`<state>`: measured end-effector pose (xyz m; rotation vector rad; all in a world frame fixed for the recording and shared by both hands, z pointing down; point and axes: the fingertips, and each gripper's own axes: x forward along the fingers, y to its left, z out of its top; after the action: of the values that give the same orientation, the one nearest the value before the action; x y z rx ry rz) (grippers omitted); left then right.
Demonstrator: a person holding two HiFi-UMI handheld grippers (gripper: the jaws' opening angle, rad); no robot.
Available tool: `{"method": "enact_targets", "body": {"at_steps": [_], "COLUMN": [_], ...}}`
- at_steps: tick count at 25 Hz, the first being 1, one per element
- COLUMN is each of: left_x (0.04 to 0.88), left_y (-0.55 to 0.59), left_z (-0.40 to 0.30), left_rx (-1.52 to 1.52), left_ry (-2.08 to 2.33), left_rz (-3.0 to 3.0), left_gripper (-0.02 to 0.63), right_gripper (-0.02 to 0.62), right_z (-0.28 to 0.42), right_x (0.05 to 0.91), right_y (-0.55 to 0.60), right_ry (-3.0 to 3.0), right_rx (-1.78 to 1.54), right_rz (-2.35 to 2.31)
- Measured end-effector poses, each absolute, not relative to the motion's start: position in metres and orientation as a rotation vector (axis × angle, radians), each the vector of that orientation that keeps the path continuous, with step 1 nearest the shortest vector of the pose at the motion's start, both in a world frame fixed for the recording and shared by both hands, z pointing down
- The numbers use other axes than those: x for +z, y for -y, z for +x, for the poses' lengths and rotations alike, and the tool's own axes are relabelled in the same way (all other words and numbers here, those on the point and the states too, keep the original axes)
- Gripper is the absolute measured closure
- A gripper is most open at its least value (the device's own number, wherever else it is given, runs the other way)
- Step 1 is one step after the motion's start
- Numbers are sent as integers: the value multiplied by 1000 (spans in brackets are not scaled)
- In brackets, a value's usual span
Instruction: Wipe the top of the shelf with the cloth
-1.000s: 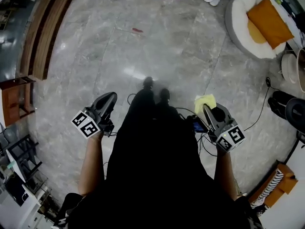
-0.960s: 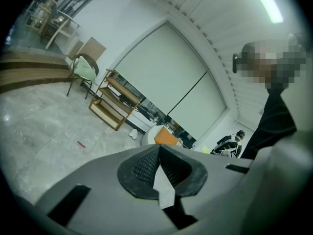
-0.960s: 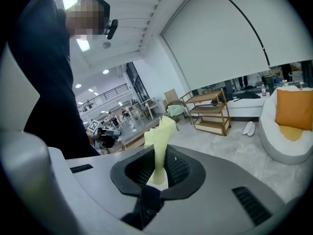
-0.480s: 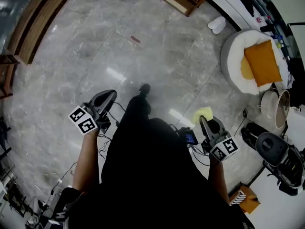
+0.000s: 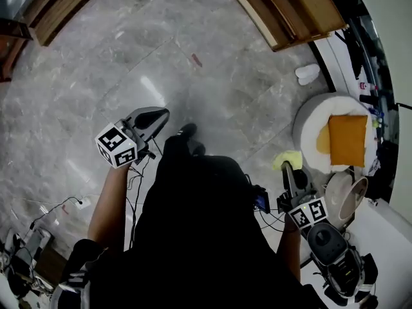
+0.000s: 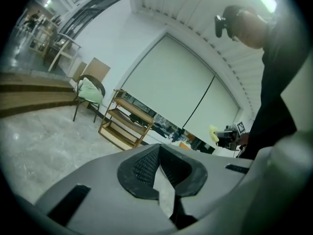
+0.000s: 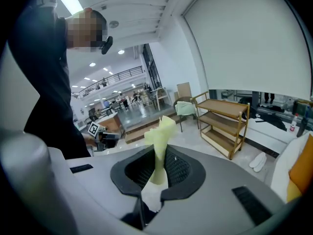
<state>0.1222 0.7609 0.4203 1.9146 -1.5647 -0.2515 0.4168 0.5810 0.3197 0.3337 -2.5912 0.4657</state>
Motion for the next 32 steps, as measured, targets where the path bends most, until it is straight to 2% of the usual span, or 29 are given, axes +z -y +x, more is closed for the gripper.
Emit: {"method": "enact_targets", "body": {"at_steps": [10, 21, 27, 32], "left_x": [385, 346, 331, 326], "left_y": [-643, -462, -394, -347], "left_z": [145, 176, 182, 146], "left_rx": [-44, 106, 134, 111], "left_ry": [1665, 1703, 1707, 1735], "left_rz": [2107, 2091, 2148, 2165], "left_gripper": [595, 595, 595, 595], "right_gripper": [546, 546, 546, 546], "right_z": [385, 389, 350, 304], "right_x": [322, 330, 328, 324], "right_y": [-498, -332, -279, -236], "right_ry": [2682, 2794, 2874, 2911], "right_rx": [425, 447, 435, 434], "right_rz": [170, 137, 101, 70]}}
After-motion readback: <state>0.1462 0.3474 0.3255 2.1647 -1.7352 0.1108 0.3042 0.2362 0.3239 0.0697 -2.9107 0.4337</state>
